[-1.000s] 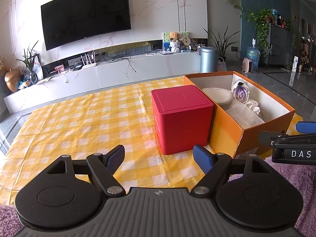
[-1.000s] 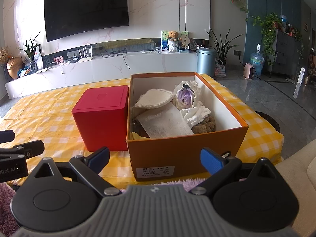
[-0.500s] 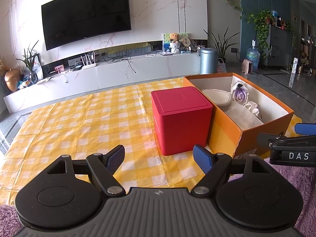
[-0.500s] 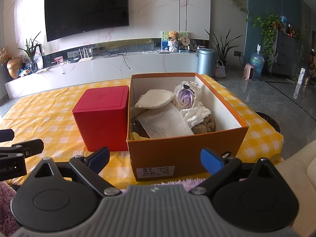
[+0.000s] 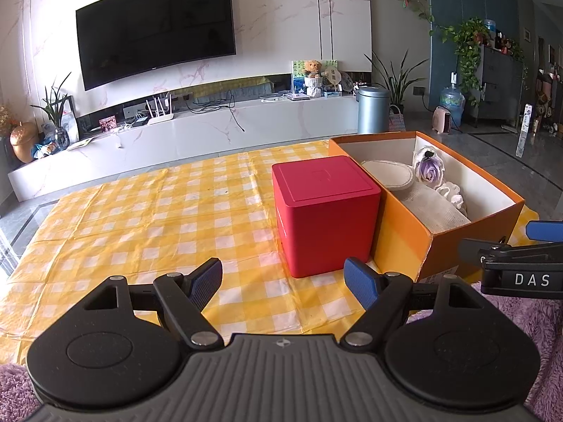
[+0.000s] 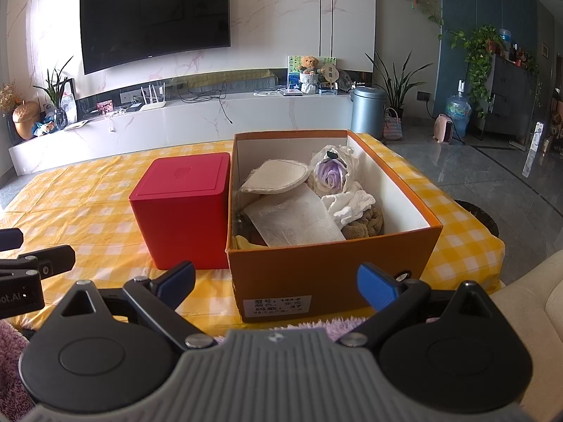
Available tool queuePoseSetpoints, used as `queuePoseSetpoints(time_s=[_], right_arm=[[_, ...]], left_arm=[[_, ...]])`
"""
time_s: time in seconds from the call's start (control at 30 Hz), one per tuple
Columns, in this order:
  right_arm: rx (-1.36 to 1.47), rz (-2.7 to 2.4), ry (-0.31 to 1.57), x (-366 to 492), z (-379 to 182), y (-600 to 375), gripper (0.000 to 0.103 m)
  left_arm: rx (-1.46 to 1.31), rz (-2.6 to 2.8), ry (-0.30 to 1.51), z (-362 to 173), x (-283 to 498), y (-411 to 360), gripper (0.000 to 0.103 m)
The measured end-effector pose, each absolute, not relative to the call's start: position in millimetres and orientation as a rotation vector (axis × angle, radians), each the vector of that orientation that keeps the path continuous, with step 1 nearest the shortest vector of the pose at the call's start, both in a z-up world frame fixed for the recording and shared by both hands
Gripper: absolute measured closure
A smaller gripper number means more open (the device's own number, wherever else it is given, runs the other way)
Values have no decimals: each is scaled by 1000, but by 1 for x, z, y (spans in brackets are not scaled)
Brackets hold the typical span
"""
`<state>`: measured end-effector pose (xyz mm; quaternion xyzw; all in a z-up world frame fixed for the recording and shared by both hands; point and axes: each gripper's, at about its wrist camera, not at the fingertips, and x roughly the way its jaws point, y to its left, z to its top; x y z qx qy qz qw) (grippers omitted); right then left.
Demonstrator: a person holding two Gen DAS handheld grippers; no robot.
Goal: Organize soft objects
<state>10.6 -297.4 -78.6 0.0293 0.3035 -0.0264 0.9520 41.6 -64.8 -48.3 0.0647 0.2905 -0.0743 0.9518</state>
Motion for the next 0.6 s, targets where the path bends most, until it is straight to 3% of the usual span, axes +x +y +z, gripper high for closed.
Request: queuePoseSetpoints(time_s=[0.6], right_arm=[[59,-54,616,11,-79,-297,6]], left_arm=[[129,-145,589,-47,41,-64,11]])
